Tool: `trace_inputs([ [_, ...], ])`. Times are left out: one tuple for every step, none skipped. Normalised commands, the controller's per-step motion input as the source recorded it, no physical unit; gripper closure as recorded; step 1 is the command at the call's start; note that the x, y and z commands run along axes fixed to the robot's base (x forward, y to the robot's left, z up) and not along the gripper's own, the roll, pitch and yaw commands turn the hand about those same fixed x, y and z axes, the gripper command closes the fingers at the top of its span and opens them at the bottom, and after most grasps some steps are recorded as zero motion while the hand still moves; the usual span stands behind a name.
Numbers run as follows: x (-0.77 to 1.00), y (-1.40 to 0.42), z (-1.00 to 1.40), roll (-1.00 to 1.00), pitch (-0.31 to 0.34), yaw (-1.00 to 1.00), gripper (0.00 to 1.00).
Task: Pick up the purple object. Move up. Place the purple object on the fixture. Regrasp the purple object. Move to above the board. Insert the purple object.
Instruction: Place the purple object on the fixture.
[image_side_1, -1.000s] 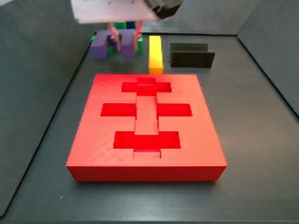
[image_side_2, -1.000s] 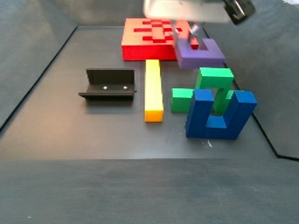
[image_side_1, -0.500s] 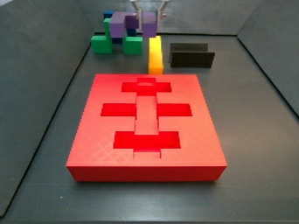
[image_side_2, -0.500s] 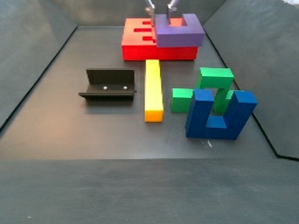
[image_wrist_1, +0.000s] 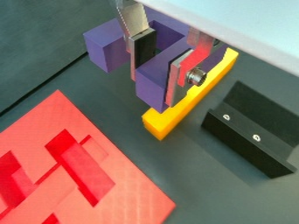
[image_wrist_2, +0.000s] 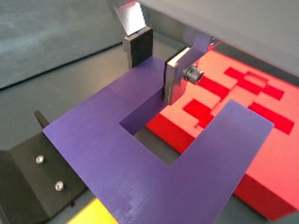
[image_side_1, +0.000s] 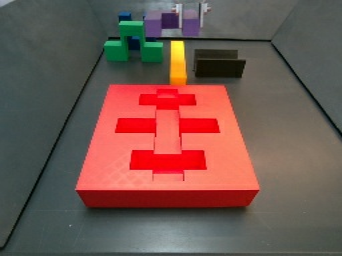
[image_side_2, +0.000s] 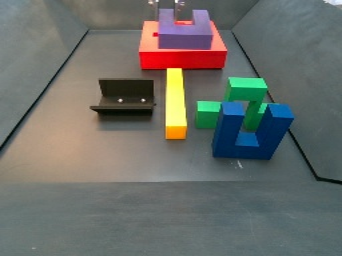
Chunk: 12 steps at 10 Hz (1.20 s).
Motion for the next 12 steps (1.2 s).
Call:
trace_inputs([
  [0.84,0.15,0.1,-0.68,0.254,0.0,1.0],
  [0.81,0.1,0.04,-0.78,0.24,0.0,1.0],
  [0.81,0.09,0.03,-0.79,0.234,0.0,1.0],
  [0.83,0.05,0.06,-0.81,0.183,0.0,1.0],
  [0.87,0.03,0.08,-0.81,0.054,-0.01,1.0],
  [0.91,0.01,0.08,-0.77,0.0,-0.04,1.0],
  [0.92,0.04,0.09,-0.76,0.0,-0.08,1.0],
  [0.91,0.09,0.11,-0.76,-0.051,-0.12,1.0],
  [0.92,0.13,0.05,-0.73,-0.097,-0.13,1.0],
  [0.93,0.26,0.0,-0.58,-0.114,-0.14,1.0],
  [0.92,0.37,0.0,-0.45,-0.154,-0.2,1.0],
  [0.96,0.42,-0.09,-0.35,-0.174,-0.23,1.0],
])
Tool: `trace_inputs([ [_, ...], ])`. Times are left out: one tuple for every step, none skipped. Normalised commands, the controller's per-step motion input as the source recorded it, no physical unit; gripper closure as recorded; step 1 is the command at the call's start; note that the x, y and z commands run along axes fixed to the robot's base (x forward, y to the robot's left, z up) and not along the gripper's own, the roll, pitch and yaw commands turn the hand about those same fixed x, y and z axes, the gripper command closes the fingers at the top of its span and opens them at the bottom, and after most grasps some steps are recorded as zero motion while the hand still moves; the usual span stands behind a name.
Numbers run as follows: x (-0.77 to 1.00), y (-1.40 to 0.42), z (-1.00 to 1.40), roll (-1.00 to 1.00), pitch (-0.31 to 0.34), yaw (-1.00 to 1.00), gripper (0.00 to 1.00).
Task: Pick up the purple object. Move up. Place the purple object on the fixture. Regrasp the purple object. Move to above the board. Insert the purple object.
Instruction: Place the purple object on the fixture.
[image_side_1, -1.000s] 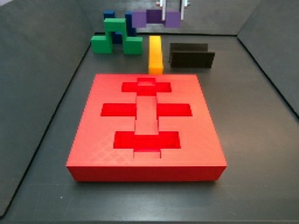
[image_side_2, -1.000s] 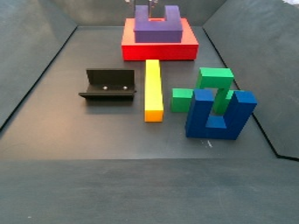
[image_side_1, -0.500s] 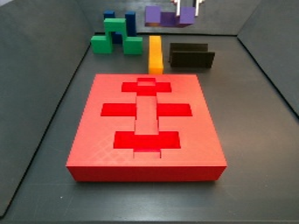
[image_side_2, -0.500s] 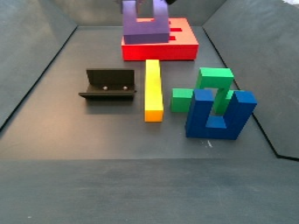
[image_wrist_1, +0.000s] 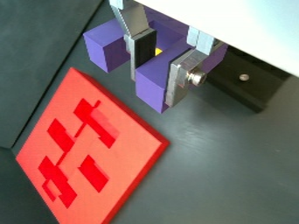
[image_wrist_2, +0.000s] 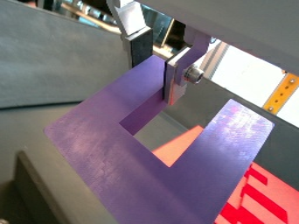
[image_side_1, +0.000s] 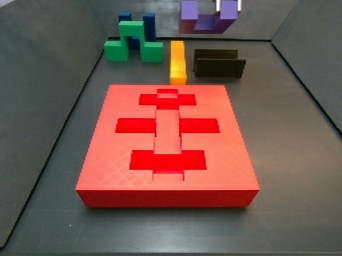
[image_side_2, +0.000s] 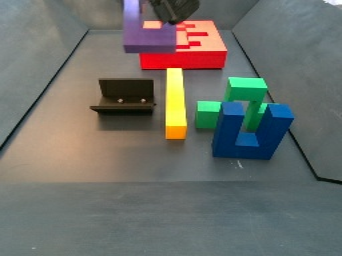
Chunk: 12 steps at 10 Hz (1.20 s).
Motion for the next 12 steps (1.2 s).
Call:
trace_inputs([
  [0.98,0.41,-0.08,-0.25,-0.134,-0.21,1.0],
  [0.83,0.33,-0.11,0.02,0.0,-0.11,1.0],
  [0.95,0.23,-0.18,0.18,0.103,-0.07,1.0],
  [0.99,0.21,-0.24,0.21,0.089,-0.05,1.0],
  [0.8,0.16,-0.41,0.22,0.037,0.0,1.0],
  [0.67,0.16,-0.61,0.21,0.149,0.0,1.0],
  [0.81,0.15,-0.56,0.08,0.234,0.0,1.0],
  [0.9,0.15,-0.33,0.0,0.089,-0.03,1.0],
  [0.87,0.17,-0.23,0.0,0.057,-0.05,1.0],
  [0.73,0.19,-0.24,0.0,0.117,-0.05,1.0],
  [0.66,0.19,-0.24,-0.13,0.171,-0.04,1.0],
  [0.56,0.19,-0.2,-0.33,0.103,-0.11,1.0],
])
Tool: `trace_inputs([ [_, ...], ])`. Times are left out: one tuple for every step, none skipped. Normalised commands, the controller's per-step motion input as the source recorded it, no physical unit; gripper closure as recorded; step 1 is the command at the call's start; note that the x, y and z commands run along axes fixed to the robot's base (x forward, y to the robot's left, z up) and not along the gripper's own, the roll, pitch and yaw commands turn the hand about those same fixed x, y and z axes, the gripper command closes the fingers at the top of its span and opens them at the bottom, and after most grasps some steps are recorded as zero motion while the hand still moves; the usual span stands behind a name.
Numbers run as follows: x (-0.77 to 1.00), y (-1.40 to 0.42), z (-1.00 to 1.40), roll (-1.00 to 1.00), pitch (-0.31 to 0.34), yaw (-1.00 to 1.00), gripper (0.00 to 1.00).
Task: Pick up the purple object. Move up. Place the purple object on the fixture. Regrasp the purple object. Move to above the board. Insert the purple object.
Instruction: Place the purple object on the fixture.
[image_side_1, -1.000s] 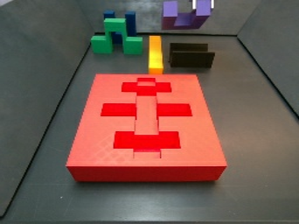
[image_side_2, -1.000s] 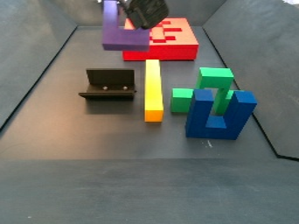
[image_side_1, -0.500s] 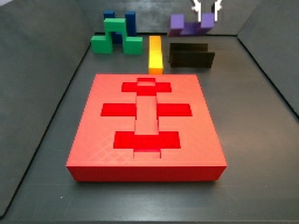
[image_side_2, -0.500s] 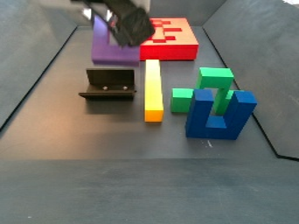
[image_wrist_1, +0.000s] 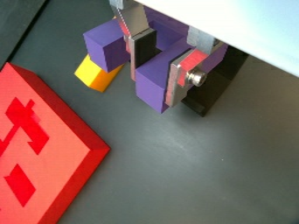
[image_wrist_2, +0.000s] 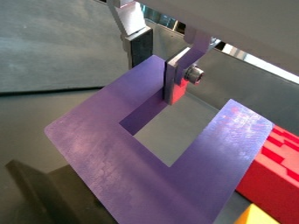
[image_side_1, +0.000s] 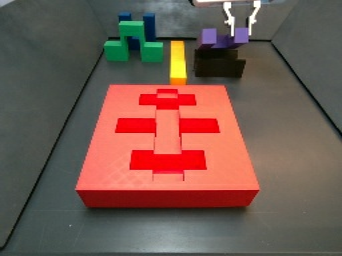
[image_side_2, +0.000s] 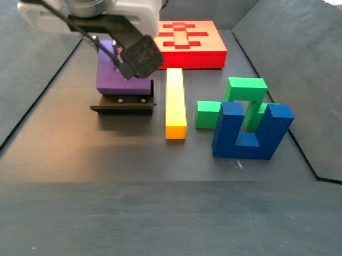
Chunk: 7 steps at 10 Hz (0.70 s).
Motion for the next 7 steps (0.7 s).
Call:
trace_inputs([
  [0.58,0.2,-0.14,-0.58,0.12,-0.14,1.0],
  [0.61,0.2,-0.01,-0.75,0.186,-0.13,1.0],
  [0.53,0.17,-0.09,-0.68,0.103,-0.1,1.0],
  [0.41,0.1,-0.22,-0.45,0.011,-0.09,1.0],
  [0.39,0.0,-0.22,-0.13,0.0,-0.05,1.0],
  [0.37,0.0,-0.16,0.02,-0.046,-0.02,1.0],
  [0.44,0.0,-0.11,0.03,0.0,-0.05,1.0],
])
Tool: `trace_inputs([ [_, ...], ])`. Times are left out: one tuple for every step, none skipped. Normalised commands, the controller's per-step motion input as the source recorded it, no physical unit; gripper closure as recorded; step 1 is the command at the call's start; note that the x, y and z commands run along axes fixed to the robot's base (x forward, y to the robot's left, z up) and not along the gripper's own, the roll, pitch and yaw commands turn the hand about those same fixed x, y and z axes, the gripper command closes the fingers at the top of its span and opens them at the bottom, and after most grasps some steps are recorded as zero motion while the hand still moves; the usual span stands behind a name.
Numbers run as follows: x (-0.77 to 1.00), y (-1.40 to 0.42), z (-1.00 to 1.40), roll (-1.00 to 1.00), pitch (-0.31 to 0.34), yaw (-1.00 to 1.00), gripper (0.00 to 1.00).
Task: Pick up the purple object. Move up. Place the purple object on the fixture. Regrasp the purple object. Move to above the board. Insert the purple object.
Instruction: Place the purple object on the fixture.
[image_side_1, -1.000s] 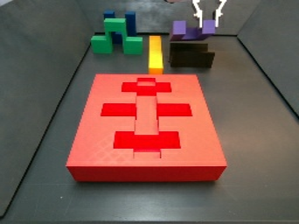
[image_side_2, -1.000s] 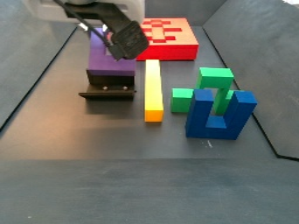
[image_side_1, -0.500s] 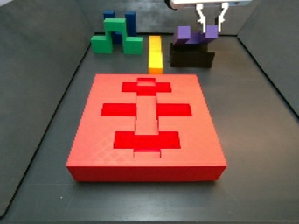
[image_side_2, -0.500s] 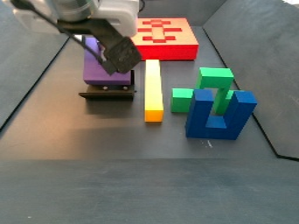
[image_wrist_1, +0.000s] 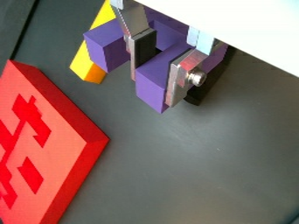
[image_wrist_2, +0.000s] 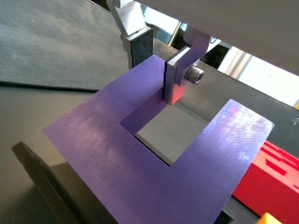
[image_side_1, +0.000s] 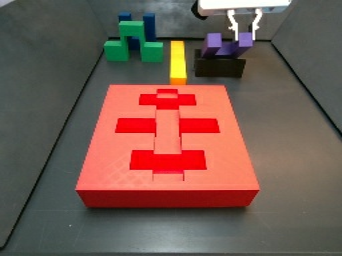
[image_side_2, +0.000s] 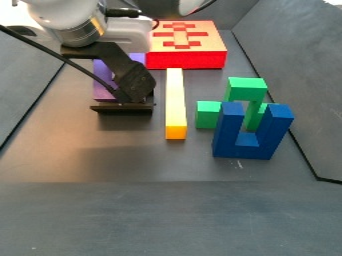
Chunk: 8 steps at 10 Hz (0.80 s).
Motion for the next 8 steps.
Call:
trace_inputs([
  [0.37,0.0,-0.1,0.09,0.0,-0.05,1.0],
  [0.25,0.0,-0.15,0.12,0.0,-0.04,1.0],
  [0.09,0.0,-0.08,0.05,-0.009,-0.07,1.0],
  [0.0,0.0,-0.02,0.09,0.0,-0.09,1.0],
  [-0.03,0.0,0.0,0.03,0.0,-0.06,1.0],
  [-0.08,0.03,-0.03,0.04,0.0,-0.03,1.0],
  [-0.09,0.02,-0.07,0.04,-0.006,-0.03,1.0],
  [-0.16,0.01,-0.11,0.15,0.0,-0.04,1.0],
])
